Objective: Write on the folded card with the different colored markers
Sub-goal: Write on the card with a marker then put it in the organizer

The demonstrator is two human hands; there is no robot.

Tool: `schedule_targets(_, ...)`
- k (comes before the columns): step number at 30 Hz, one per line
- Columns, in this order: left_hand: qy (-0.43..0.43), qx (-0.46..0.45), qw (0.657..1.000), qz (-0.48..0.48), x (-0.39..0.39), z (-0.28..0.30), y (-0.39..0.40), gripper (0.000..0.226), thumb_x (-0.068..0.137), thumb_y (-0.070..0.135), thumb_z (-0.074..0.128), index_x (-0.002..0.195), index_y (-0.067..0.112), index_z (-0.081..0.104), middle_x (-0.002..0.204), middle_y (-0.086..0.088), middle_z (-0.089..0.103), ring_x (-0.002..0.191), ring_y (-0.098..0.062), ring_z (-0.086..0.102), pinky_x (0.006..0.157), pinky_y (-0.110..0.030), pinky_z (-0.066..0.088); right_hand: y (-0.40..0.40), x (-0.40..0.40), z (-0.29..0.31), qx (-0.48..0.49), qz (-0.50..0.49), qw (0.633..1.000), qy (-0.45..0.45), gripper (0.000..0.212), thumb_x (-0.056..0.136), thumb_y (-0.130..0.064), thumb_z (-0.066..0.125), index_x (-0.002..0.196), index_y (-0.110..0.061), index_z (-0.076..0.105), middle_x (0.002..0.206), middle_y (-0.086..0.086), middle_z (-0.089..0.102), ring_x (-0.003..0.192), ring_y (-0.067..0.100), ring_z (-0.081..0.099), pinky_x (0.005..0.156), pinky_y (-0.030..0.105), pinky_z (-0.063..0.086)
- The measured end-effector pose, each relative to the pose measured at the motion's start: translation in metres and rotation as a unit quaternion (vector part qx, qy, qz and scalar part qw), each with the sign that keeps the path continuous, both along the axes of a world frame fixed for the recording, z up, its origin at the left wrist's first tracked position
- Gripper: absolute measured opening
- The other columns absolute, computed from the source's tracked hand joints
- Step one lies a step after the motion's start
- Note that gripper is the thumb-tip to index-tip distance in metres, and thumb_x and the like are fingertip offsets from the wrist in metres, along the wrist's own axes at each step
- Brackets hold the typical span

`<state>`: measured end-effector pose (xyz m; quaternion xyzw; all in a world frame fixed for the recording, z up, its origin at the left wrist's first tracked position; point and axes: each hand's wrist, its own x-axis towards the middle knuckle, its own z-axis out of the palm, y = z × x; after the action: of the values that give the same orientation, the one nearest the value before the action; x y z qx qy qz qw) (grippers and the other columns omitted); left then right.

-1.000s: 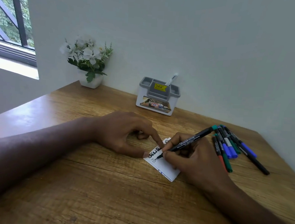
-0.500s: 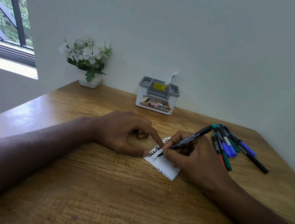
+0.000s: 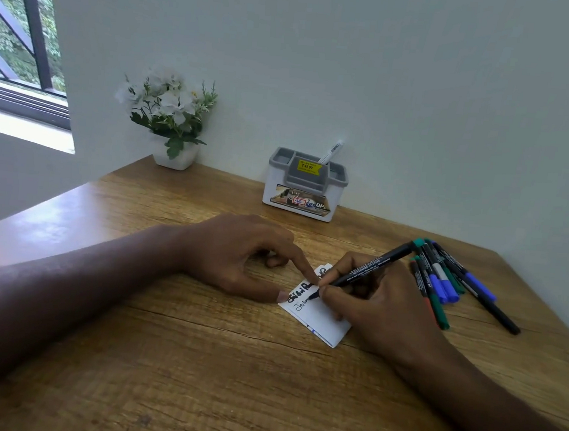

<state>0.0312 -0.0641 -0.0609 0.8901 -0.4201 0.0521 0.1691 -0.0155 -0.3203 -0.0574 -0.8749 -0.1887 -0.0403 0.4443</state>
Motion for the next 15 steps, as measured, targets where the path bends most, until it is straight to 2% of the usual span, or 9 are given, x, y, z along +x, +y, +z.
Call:
schedule_targets(4, -0.001, 0.003, 1.000, -0.001, 0.0000, 0.0008, -0.0008, 0.045, 0.094, 0.059, 0.067, 0.138, 0.048, 0.062, 0.086, 0.016, 0.052, 0.085, -0.010, 0.057, 0.072, -0.042, 0.051, -0.0008, 0.0013, -0.0005, 0.002, -0.006, 1.000, 0.001, 0.006, 0.084, -0.020, 0.081, 0.080, -0.023, 0.077, 0.080, -0.012, 0.078, 0.075, 0.007, 0.073, 0.065, 0.023, 0.061)
schedule_targets(8, 0.001, 0.004, 1.000, 0.003, 0.0004, -0.0005, 0.0003, 0.047, 0.094, 0.060, 0.066, 0.139, 0.049, 0.062, 0.086, 0.018, 0.051, 0.085, -0.010, 0.058, 0.072, -0.043, 0.051, -0.0006, 0.0013, -0.0015, 0.003, -0.003, 1.000, 0.006, 0.007, 0.084, -0.020, 0.082, 0.082, -0.025, 0.078, 0.080, -0.013, 0.078, 0.078, 0.002, 0.073, 0.064, 0.014, 0.059)
schedule_targets(15, 0.000, 0.006, 1.000, 0.001, 0.0017, 0.0009, 0.0003, 0.046, 0.094, 0.059, 0.067, 0.139, 0.052, 0.060, 0.087, 0.016, 0.053, 0.086, -0.010, 0.058, 0.071, -0.036, 0.049, -0.0054, 0.0074, 0.0012, 0.012, -0.020, 1.000, -0.006, 0.006, 0.083, -0.022, 0.082, 0.079, -0.025, 0.078, 0.082, -0.014, 0.078, 0.079, -0.001, 0.071, 0.062, 0.018, 0.058)
